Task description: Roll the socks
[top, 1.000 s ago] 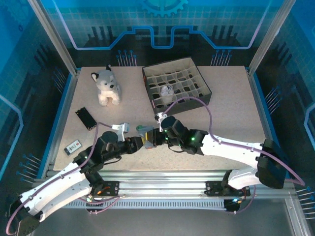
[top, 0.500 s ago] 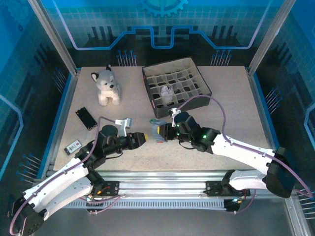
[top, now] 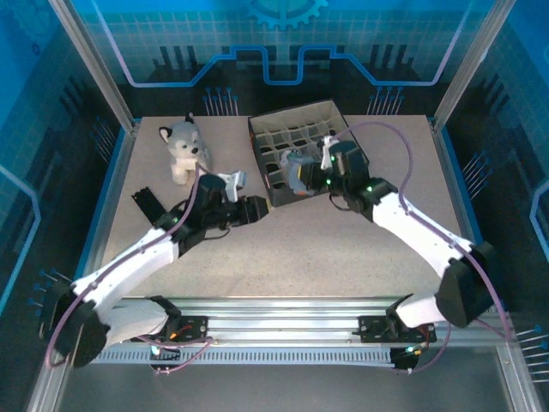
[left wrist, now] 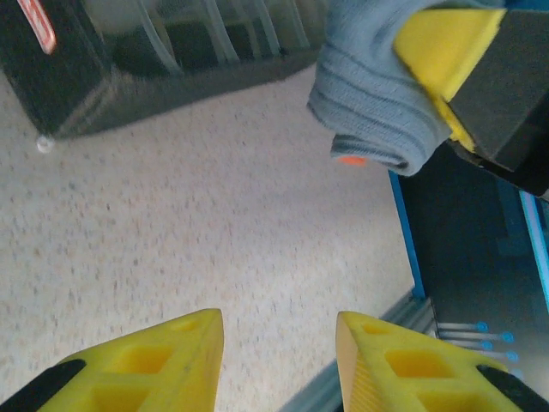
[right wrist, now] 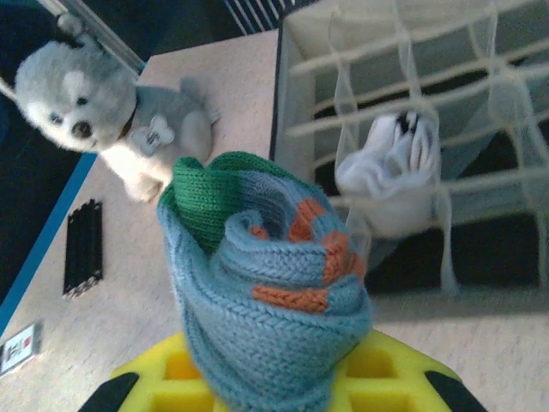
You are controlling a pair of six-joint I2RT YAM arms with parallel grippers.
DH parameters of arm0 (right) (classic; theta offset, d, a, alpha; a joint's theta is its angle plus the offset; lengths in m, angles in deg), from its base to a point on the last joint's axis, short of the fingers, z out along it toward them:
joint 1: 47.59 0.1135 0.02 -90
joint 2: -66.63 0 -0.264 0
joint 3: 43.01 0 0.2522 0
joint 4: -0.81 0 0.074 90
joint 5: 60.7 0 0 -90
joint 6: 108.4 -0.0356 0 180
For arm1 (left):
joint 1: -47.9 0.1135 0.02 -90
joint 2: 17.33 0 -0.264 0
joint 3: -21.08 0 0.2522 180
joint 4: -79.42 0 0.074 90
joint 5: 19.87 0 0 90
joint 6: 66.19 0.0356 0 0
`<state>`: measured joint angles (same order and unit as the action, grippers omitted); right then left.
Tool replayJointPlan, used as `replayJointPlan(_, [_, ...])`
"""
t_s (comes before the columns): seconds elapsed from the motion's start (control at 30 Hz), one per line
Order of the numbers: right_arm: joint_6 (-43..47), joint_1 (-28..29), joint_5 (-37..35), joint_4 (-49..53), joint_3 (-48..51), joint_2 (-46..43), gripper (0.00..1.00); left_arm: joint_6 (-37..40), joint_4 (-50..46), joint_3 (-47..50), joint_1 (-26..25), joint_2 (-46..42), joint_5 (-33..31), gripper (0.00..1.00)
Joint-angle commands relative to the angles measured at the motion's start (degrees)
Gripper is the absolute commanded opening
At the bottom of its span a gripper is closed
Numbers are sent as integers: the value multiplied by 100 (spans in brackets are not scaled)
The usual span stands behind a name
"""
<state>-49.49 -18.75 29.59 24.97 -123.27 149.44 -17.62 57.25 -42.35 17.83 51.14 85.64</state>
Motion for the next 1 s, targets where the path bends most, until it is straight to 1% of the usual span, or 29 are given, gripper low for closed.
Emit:
replayJointPlan(0.0, [600,-310,362,-294,-564,619,0,84,-467,-710,250,801,128,38])
replayJointPlan(0.17, [1147,-590,526,-1197,-1003,1539,0,105,-790,-1687,378,1992,-217,39])
replayJointPlan(0.3, [1564,-770,701,-2500,-920,2115,0,270,-879,-2311,389,2825,-258,39])
replayJointPlan(0.4, [1599,-922,878,-3263,-990,2567,0,364,-1016,-2628,387,3229,-345,39])
replayJointPlan(0.53, [1543,-1066,1135,-3710,-1196,3069,0,434,-996,-2617,387,3338,-541,38])
replayJointPlan(0.77, [1716,-1077,936,-3960,-988,3235,0,589,-1235,-2520,413,3393,-745,39])
replayJointPlan(0.83, [1802,-1079,846,-4114,-832,3178,0,545,-1097,-2440,446,3427,-635,39])
replayJointPlan(0.97, [1749,-1145,975,-4355,-671,3056,0,416,-919,-2468,484,3570,-420,40])
